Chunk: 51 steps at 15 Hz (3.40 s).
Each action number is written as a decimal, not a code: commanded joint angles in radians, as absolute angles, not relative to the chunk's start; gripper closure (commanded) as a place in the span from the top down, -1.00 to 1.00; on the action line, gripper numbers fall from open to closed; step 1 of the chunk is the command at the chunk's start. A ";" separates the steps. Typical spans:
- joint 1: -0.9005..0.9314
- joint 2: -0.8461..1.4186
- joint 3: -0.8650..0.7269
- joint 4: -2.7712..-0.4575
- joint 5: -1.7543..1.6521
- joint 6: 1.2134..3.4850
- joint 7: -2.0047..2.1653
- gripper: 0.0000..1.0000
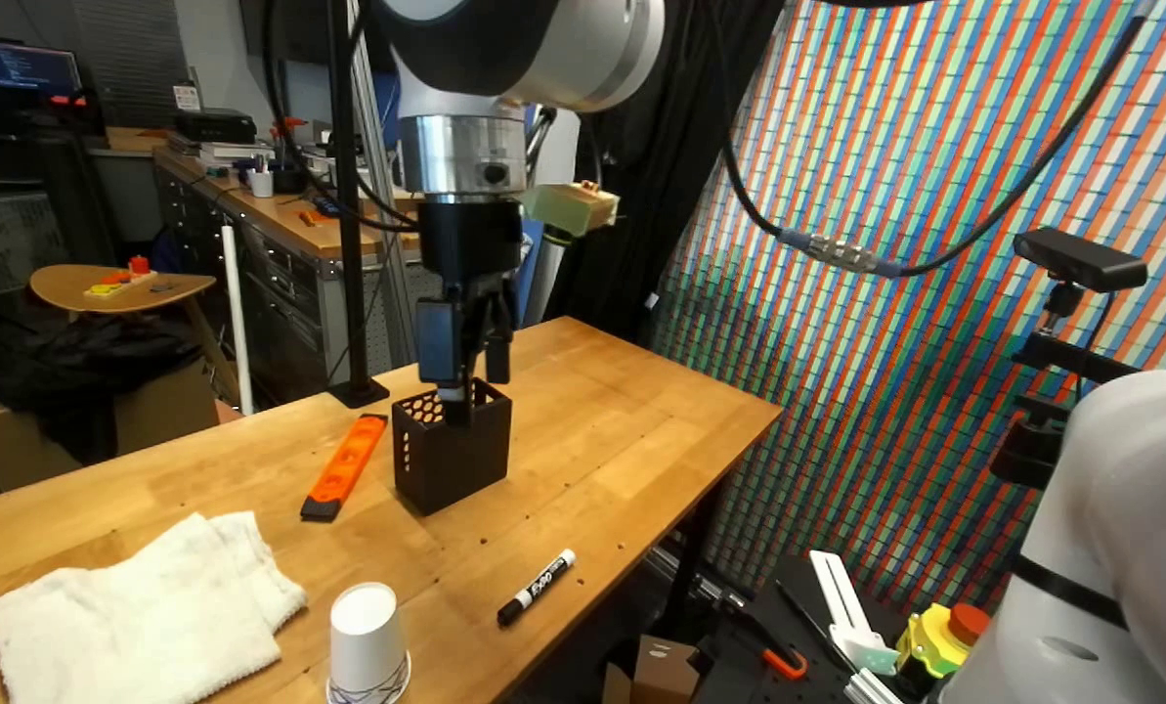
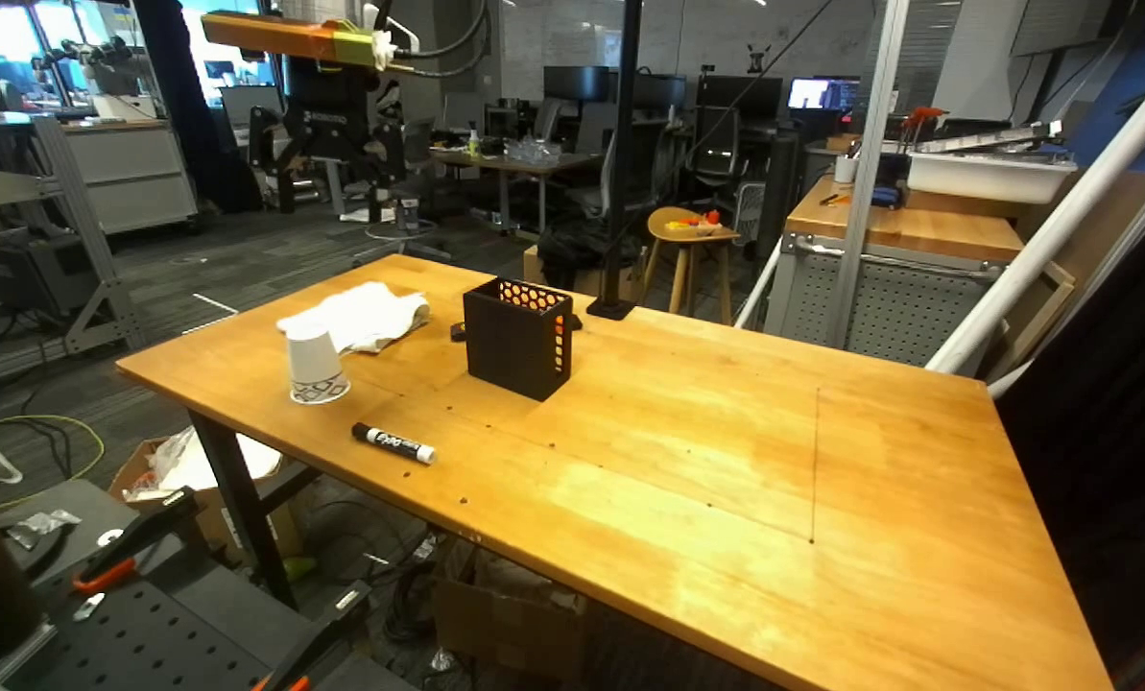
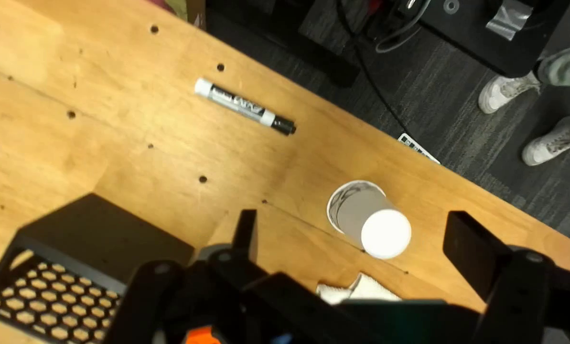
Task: Pick up the cloth from the table and put it in the box
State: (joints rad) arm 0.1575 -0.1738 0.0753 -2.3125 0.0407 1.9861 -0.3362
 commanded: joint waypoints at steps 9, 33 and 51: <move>0.186 0.218 0.196 -1.938 -0.018 2.188 -0.578 1.00; 0.273 0.928 0.263 -1.443 -0.210 2.362 -0.590 1.00; 0.216 0.553 0.348 -1.798 -0.078 2.264 -0.483 -0.95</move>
